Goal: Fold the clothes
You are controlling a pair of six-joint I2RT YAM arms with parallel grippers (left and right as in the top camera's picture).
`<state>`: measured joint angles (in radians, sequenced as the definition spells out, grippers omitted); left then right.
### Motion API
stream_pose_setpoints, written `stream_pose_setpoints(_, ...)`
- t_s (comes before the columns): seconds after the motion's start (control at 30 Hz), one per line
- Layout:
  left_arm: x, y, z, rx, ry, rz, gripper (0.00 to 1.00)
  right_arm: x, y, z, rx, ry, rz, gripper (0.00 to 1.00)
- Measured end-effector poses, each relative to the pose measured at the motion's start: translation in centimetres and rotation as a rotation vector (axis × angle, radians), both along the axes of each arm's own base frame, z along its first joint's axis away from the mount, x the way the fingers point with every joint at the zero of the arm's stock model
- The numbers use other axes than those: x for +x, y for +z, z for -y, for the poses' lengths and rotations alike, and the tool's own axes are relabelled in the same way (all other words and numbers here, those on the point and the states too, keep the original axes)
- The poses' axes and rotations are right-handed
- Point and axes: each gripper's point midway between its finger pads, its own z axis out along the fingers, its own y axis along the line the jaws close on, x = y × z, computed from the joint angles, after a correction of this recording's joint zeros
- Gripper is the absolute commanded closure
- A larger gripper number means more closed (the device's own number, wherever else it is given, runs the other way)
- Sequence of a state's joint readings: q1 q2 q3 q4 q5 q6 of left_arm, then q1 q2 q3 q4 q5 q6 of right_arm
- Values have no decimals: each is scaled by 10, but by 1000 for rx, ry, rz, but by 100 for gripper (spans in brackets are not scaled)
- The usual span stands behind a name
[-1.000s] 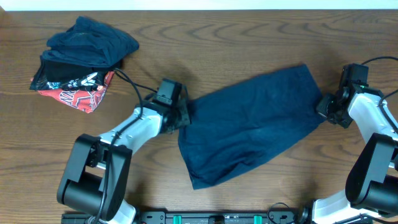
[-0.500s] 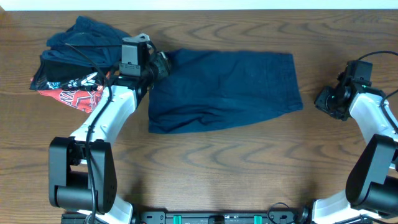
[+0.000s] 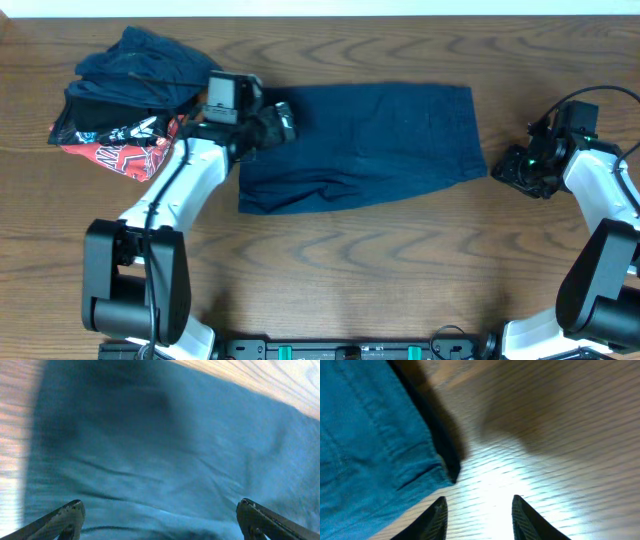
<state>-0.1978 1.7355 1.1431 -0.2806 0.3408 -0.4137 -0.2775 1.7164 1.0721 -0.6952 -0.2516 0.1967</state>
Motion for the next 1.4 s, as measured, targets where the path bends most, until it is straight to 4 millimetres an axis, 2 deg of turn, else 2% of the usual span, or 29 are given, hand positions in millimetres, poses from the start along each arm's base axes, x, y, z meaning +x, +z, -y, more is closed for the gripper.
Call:
stream_pose_setpoints(0.2,-19,1,48,-16,-120,-4,2,-1,3,-15,83,26,8,45)
stream_pose_setpoints(0.3,-26,0,63,-16,-142,-10,2,-1,4,-23,129,46,22,43)
stream_pose_setpoints(0.57,-29,1,91,-29,-158,15,2,-7,-24,-32,154,62,78,36)
stream_pose_setpoints(0.67,-27,-7,100,-38,-152,8,2,-9,-33,-35,160,61,107,35)
stream_pose_setpoints(0.83,-30,-29,109,-40,-140,-40,2,6,-31,-33,150,43,224,35)
stream_pose_setpoints(1.03,-44,-53,124,-21,-176,-96,1,22,-28,-28,150,-19,320,35)
stream_pose_setpoints(1.23,-51,-69,128,5,-175,-130,1,34,-20,-25,157,-62,370,36)
stream_pose_setpoints(1.4,-52,-71,126,13,-164,-142,1,44,-13,-26,175,-58,421,37)
